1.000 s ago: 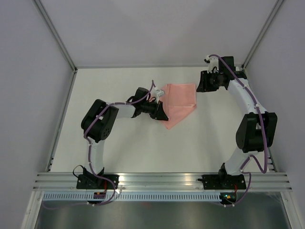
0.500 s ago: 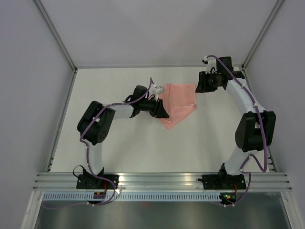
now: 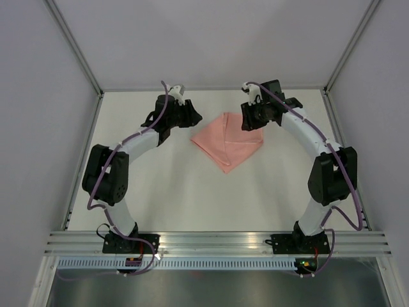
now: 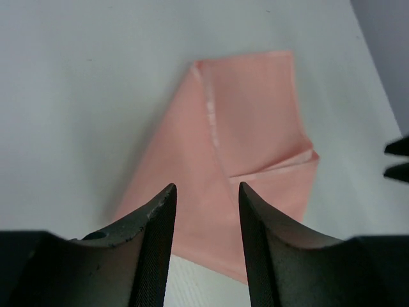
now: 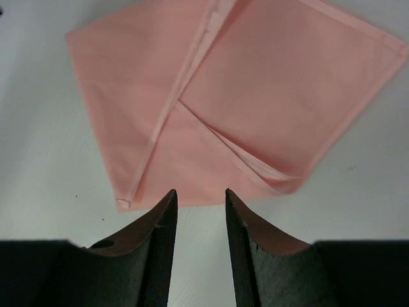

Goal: Fold the napkin, place the utensils inside, and roll it up
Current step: Fold the napkin at the center of the board, then adjust the napkin at the center of the board.

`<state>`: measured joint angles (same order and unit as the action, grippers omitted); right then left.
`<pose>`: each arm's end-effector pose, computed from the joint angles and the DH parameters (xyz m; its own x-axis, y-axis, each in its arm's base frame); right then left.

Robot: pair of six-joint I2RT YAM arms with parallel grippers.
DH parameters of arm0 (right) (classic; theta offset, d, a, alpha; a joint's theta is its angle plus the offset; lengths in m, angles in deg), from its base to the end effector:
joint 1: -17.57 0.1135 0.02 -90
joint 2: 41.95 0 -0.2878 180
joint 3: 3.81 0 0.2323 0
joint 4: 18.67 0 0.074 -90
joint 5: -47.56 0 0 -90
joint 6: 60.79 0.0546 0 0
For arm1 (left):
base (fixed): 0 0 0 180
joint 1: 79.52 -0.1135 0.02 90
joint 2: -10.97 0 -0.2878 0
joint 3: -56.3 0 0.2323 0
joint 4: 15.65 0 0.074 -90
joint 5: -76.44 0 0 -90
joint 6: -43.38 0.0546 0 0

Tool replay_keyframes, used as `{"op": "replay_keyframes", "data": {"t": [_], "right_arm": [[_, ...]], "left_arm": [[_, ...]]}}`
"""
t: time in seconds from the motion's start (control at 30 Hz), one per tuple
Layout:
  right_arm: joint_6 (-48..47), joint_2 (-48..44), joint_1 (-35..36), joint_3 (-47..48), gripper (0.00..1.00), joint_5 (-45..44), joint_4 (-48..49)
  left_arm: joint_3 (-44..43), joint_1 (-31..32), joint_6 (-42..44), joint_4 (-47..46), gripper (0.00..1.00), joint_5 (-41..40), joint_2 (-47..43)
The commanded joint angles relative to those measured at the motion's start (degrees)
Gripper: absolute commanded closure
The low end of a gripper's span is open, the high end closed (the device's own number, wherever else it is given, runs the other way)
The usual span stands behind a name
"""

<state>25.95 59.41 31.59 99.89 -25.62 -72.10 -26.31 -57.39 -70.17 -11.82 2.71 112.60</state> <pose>0.3727 0.1094 0.3069 -0.7305 -0.2385 -0.6399 -0.4505 0.8725 0.1891 0.3779 -0.1702 0.2706 -0.5698 -0.1823 -0.8013 0.4070 0.7845 -0.4679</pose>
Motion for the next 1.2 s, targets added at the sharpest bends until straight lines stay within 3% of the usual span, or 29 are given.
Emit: {"op": "replay_keyframes", "data": {"t": [0.0, 0.17, 0.57, 0.87, 1.17], "right_arm": [[0.1, 1.6, 6.1, -0.1, 0.58, -4.9, 1.8], [0.0, 4.6, 7.2, -1.4, 0.62, -13.2, 1.6], [-1.8, 0.4, 6.8, -16.5, 0.67, -19.5, 5.8], [-2.4, 0.8, 6.3, -19.6, 0.68, -21.9, 7.2], [-3.1, 6.4, 4.5, -16.3, 0.69, -23.1, 8.2]], "left_arm": [[-5.8, -3.3, -4.7, 9.2, 0.50, -10.9, 3.5], [-14.6, -4.8, -0.5, 16.1, 0.50, -9.1, 10.6], [-23.8, -4.9, 0.7, 17.7, 0.53, -1.3, 22.5], [-23.4, -4.6, -0.7, 17.2, 0.57, 2.0, 25.3], [-17.8, -3.7, -2.8, 13.5, 0.58, 2.3, 22.7]]}}
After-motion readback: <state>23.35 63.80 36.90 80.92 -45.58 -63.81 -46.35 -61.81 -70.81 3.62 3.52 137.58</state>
